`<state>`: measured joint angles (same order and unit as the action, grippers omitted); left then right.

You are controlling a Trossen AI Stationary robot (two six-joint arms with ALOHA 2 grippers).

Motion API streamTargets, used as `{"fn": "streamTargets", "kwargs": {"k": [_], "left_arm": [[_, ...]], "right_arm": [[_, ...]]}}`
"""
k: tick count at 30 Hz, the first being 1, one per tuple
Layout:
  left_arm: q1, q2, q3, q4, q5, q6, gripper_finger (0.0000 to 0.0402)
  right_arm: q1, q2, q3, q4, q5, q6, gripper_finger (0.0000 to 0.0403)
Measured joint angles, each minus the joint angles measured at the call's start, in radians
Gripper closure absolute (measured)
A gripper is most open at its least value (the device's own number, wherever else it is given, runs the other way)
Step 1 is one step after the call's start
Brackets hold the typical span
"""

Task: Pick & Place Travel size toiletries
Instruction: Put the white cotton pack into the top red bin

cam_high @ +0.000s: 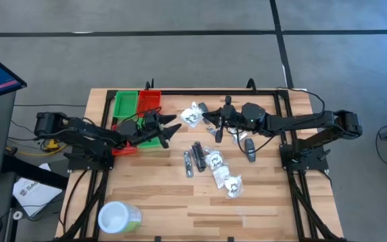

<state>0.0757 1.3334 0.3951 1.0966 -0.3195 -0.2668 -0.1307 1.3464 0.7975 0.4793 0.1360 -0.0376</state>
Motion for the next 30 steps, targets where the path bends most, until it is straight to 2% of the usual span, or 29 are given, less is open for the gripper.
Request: {"fn": "streamTargets", "kwargs": {"k": [7, 13, 19, 26, 30], "left_arm": [[0.0, 0.057, 0.052, 0.011, 0.014, 0.021, 0.0151], [0.01, 0.058, 0.061, 0.014, 0.014, 0.026, 0.0177], [0.038, 0.056, 0.061, 0.017, 0.076, 0.027, 0.0257], [0.061, 0.056, 0.061, 0.019, 0.099, 0.043, 0.0385], [0.061, 0.056, 0.061, 0.019, 0.129, 0.053, 0.0398]], "right_arm": [[0.0, 0.0, 0.0, 0.0, 0.0, 0.0, 0.0403], [0.001, 0.0, 0.0, -0.004, 0.0, 0.001, 0.0403], [0.001, 0.0, 0.0, -0.004, 0.0, 0.001, 0.0403], [0.001, 0.0, 0.0, -0.004, 0.0, 0.001, 0.0403], [0.001, 0.0, 0.0, -0.005, 0.0, 0.002, 0.0403]]}}
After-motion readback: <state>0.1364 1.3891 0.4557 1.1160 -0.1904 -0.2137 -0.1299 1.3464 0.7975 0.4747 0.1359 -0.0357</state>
